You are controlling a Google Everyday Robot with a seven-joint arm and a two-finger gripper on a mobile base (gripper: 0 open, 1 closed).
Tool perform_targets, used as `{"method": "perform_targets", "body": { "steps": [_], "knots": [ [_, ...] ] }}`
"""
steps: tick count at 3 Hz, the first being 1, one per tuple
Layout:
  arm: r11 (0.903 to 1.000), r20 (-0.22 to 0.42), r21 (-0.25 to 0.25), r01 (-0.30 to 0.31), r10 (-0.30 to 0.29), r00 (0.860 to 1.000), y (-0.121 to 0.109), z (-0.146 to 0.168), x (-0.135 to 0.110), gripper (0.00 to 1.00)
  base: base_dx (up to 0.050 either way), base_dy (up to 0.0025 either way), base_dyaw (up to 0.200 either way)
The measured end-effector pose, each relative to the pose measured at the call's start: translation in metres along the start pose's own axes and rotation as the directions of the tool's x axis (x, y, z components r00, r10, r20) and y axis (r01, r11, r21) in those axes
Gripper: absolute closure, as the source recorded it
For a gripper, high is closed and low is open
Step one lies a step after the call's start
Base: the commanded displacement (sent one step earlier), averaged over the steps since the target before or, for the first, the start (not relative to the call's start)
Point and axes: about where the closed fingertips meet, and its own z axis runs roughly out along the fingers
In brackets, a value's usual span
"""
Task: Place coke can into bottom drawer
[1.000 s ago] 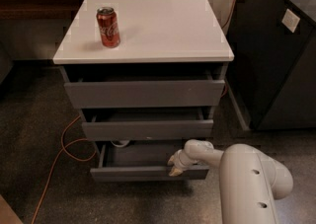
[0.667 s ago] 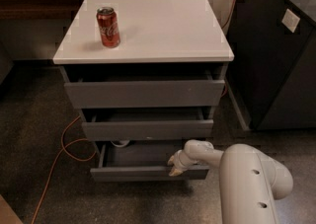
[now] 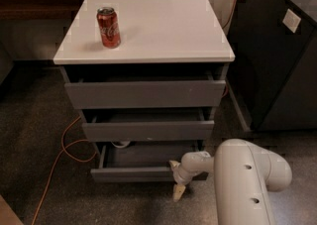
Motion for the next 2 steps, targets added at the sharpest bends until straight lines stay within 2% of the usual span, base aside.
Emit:
{"method": "perform_targets", "body": {
  "steps": [1, 2],
  "knots": [
    [0.9987, -0.033, -0.043, -0.026, 0.024, 0.999, 0.0280, 0.0044, 0.0033, 0.26, 0.000, 0.00000, 0.000],
    [0.9987, -0.033, -0.044, -0.025, 0.024, 0.999, 0.0273, -0.0034, 0.0004, 0.49, 0.000, 0.00000, 0.000]
  ]
}}
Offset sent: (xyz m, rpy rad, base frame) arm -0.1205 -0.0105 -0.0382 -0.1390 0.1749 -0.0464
